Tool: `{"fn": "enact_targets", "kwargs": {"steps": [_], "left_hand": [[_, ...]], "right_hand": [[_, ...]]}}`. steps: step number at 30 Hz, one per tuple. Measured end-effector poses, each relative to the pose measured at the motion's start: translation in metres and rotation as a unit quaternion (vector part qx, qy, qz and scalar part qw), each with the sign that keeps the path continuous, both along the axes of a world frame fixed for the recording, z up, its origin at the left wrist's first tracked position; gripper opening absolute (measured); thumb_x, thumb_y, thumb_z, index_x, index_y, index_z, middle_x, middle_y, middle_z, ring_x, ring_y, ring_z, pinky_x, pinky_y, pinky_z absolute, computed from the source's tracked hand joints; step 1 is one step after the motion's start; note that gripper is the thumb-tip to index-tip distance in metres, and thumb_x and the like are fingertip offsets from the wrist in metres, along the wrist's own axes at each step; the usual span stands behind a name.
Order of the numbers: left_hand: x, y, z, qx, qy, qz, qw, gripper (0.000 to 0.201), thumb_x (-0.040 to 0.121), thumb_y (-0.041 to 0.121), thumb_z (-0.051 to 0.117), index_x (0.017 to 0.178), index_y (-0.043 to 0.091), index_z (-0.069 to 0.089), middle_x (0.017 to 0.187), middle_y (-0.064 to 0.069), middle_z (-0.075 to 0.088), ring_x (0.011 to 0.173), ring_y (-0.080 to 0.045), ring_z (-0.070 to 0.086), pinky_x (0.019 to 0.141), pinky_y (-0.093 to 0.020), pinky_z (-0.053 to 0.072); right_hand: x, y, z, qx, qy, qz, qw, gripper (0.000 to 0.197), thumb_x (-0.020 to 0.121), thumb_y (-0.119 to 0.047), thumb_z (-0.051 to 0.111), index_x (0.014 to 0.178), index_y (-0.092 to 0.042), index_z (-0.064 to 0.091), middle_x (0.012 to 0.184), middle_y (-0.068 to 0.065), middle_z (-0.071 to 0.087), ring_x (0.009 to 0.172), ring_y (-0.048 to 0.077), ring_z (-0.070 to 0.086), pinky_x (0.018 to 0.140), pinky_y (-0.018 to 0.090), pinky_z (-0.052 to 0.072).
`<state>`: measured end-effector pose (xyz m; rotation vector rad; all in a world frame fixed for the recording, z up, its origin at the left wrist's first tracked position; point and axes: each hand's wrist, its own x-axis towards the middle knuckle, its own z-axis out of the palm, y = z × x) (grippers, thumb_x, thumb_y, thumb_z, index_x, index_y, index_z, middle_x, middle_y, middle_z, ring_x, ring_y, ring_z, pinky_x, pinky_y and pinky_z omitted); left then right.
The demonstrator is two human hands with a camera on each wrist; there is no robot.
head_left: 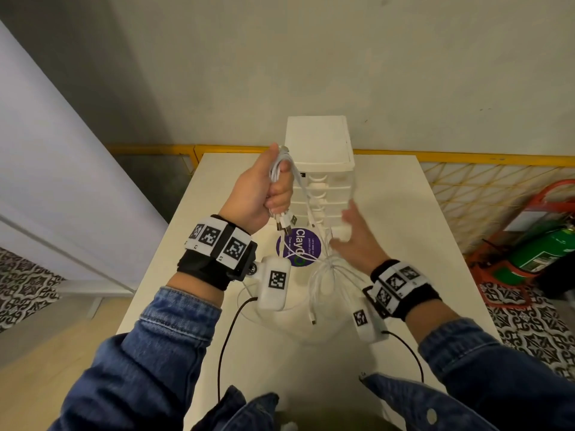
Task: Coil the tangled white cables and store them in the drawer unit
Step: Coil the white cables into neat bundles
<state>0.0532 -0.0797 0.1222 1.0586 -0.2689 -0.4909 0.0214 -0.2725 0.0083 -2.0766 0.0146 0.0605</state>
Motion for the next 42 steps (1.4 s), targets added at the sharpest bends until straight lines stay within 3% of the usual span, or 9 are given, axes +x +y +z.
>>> {"fn": "enact_targets", "kwargs": {"steps": [4,7,10,13,19,23,28,35,42], "left_hand": [[-0.008,-0.006,-0.002,0.062,-0.007,-0.077,0.995,0.046,0.101,0.041,0.019,0.068,0.017,0.041,0.039,0.009,0.03,0.028,-0.005,0.02,0.032,-0.015,0.014],[-0.014,-0.015,-0.002,0.026,-0.011,-0.138,0.99,0.048,0.101,0.04,0.017,0.069,0.015,0.043,0.037,0.009,0.032,0.026,-0.004,0.019,0.031,-0.014,0.015],[-0.012,-0.015,0.0,-0.086,-0.01,-0.132,0.988,0.052,0.1,0.043,0.014,0.07,0.014,0.044,0.038,0.007,0.026,0.027,-0.007,0.016,0.03,-0.014,0.018],[-0.005,-0.007,-0.005,-0.174,-0.003,-0.064,0.983,0.053,0.098,0.049,0.014,0.073,0.013,0.045,0.039,0.007,0.035,0.028,-0.004,0.03,0.03,-0.017,0.026],[0.002,-0.01,-0.014,-0.225,-0.007,0.162,0.961,0.047,0.099,0.049,0.017,0.074,0.016,0.04,0.048,0.006,0.039,0.038,-0.008,0.033,0.042,-0.02,0.031],[0.006,-0.017,-0.018,-0.139,-0.033,0.288,0.947,0.041,0.101,0.043,0.022,0.076,0.016,0.04,0.054,0.003,0.04,0.044,-0.012,0.037,0.047,-0.024,0.033],[0.005,-0.027,-0.036,0.168,-0.137,0.351,0.911,0.031,0.101,0.028,0.03,0.078,0.01,0.039,0.058,-0.002,0.037,0.047,-0.013,0.034,0.045,-0.028,0.03],[0.012,-0.03,-0.039,0.426,-0.225,0.184,0.857,0.049,0.099,0.039,0.038,0.059,0.01,0.038,0.051,-0.01,0.041,0.047,-0.021,0.04,0.05,-0.036,0.035],[0.0,-0.028,-0.042,0.503,-0.152,-0.04,0.85,0.033,0.101,0.022,0.027,0.098,0.003,0.054,0.074,-0.014,0.056,0.066,-0.028,0.054,0.063,-0.029,0.043]], "right_hand": [[0.013,-0.001,0.035,0.0,-0.108,-0.004,0.994,0.105,0.076,-0.018,0.072,0.146,-0.015,-0.005,0.155,-0.003,0.01,0.14,0.004,0.008,0.112,0.02,0.011],[0.015,0.02,0.047,0.031,-0.127,0.084,0.988,0.082,0.084,-0.018,0.064,0.146,-0.019,0.01,0.15,-0.002,0.028,0.136,0.004,0.024,0.111,0.019,0.022],[0.008,0.036,0.033,0.066,-0.119,0.074,0.988,0.03,0.095,-0.016,0.043,0.125,-0.02,0.044,0.11,0.016,0.063,0.097,0.026,0.061,0.086,0.037,0.049],[-0.002,0.04,0.015,-0.003,-0.15,0.06,0.987,0.015,0.097,-0.017,0.037,0.102,-0.022,0.05,0.065,-0.004,0.055,0.057,0.007,0.053,0.061,0.033,0.039],[-0.007,0.045,0.006,-0.085,-0.127,0.119,0.981,0.033,0.098,-0.028,0.034,0.124,-0.015,0.049,0.095,-0.005,0.066,0.085,0.012,0.061,0.076,0.03,0.043],[-0.01,0.052,0.009,-0.171,-0.197,0.143,0.955,0.038,0.097,-0.025,0.036,0.132,-0.013,0.043,0.111,0.016,0.062,0.094,0.036,0.06,0.079,0.044,0.049],[-0.003,0.048,0.038,-0.169,-0.268,0.16,0.935,0.031,0.091,-0.026,0.046,0.111,-0.011,0.064,0.082,0.013,0.064,0.075,0.031,0.06,0.066,0.035,0.045],[-0.002,0.038,0.059,-0.125,-0.259,0.133,0.948,0.017,0.082,-0.031,0.059,0.082,-0.015,0.066,0.076,0.008,0.071,0.068,0.027,0.064,0.064,0.042,0.051],[0.0,0.028,0.06,-0.042,-0.132,0.119,0.983,0.035,0.068,-0.025,0.078,0.076,-0.026,0.044,0.063,-0.005,0.067,0.056,0.014,0.063,0.062,0.032,0.053]]}}
